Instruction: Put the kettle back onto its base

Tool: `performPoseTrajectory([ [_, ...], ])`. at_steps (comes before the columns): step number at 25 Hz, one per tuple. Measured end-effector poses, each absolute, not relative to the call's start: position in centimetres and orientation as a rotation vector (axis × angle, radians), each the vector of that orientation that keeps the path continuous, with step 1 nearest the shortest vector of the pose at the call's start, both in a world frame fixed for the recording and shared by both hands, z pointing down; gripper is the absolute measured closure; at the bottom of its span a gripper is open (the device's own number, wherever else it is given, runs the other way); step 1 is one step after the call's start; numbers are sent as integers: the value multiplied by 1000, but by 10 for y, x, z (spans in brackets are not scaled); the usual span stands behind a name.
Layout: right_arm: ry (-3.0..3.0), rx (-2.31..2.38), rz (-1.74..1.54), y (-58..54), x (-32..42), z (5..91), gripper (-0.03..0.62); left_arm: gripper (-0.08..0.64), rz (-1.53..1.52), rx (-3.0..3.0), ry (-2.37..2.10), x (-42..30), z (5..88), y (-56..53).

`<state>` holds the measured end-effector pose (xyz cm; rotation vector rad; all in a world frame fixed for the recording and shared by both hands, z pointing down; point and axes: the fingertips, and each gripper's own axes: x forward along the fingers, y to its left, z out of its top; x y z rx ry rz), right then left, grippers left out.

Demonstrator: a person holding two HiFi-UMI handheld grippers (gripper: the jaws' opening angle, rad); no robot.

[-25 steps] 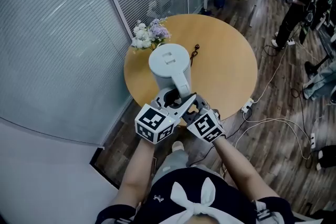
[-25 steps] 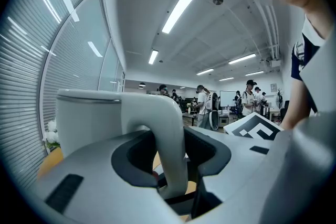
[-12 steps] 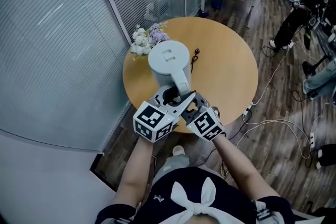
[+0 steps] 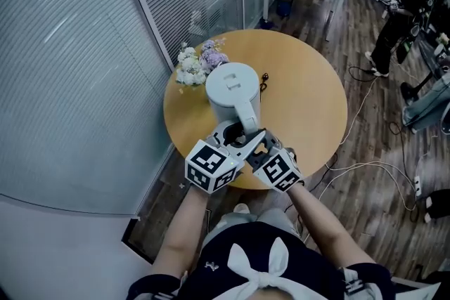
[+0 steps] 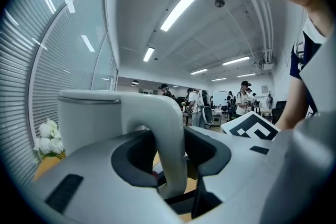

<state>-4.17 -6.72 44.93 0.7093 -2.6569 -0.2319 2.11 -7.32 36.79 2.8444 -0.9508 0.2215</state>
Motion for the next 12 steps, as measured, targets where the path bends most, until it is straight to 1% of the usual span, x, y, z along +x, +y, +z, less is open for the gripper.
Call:
performPoseTrajectory([
  [12,-2638,740,-231,-77,-51,459,477,387,230,2852,-886,11,378,-81],
])
